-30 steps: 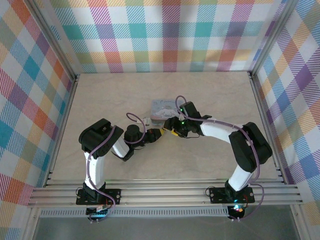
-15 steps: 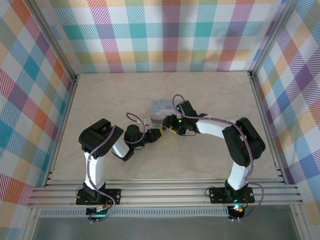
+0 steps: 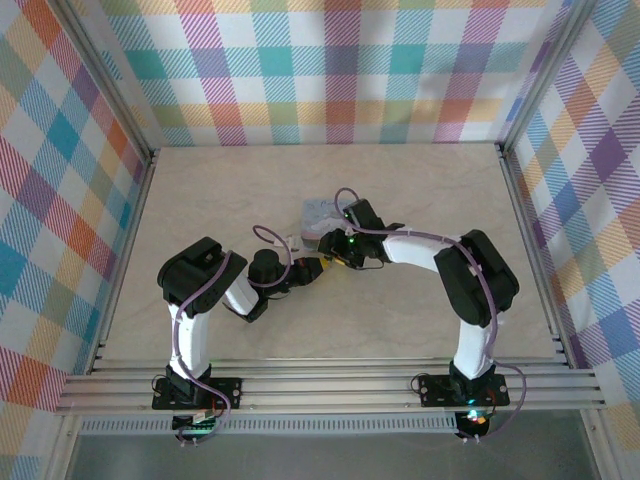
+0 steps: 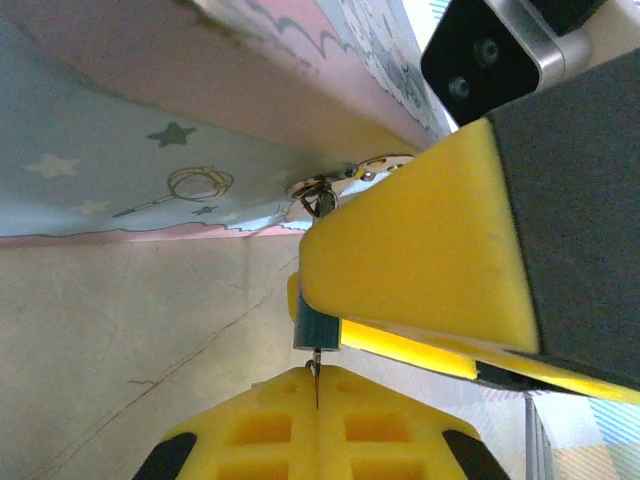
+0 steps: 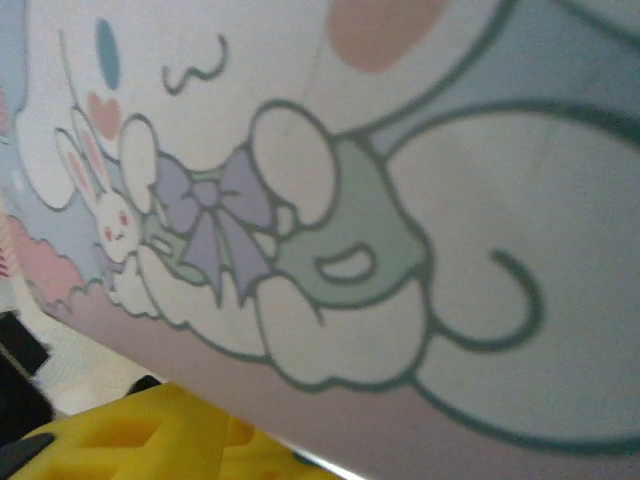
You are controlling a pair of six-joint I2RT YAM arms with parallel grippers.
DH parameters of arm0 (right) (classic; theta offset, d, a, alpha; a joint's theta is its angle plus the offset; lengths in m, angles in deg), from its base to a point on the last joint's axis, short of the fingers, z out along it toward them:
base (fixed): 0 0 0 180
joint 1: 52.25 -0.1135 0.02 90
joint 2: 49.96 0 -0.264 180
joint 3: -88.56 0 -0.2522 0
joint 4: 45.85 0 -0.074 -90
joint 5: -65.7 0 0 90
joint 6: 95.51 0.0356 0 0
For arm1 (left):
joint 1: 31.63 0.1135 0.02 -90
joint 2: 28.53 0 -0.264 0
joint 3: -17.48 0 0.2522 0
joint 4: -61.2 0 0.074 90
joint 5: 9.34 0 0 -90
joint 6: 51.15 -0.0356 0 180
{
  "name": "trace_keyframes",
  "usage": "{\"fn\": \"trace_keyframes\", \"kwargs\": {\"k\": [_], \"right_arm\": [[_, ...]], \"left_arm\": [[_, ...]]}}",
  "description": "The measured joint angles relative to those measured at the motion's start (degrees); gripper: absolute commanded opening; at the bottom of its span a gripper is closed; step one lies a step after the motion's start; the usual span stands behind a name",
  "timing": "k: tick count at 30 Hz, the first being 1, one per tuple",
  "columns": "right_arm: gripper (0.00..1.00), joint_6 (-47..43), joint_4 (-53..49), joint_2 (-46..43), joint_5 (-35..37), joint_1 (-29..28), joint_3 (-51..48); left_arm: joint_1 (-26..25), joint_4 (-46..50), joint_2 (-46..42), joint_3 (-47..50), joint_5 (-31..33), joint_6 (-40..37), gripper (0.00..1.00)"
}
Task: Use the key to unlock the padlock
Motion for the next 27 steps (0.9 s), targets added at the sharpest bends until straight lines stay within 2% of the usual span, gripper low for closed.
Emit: {"fn": "trace_keyframes", "kwargs": {"k": [16,23,25,27], "right_arm": [[0.00,-1.0,-4.7,0.1,0.8,0.1,1.8],[0.01,-0.5,-6.1,0.1,-0.6,0.5,2.5],[0.10,-0.6,-8.0,0.1,-0.5,0.6,3.2],[0.15,-0.7,-9.8,0.1,-0.5,0.8,3.9]], "left_arm": [[-2.3,10.6,-4.8,-1.3,3.8,-9.4,0.00],[-4.3,15.5,-8.0,-1.6,8.3,-16.2,0.00],[-5.9,18.9,-9.3,-2.3,11.1,-19.9,0.00],[-7.8,21.9,-10.6,-3.1,14.3,-23.5,0.00]]}}
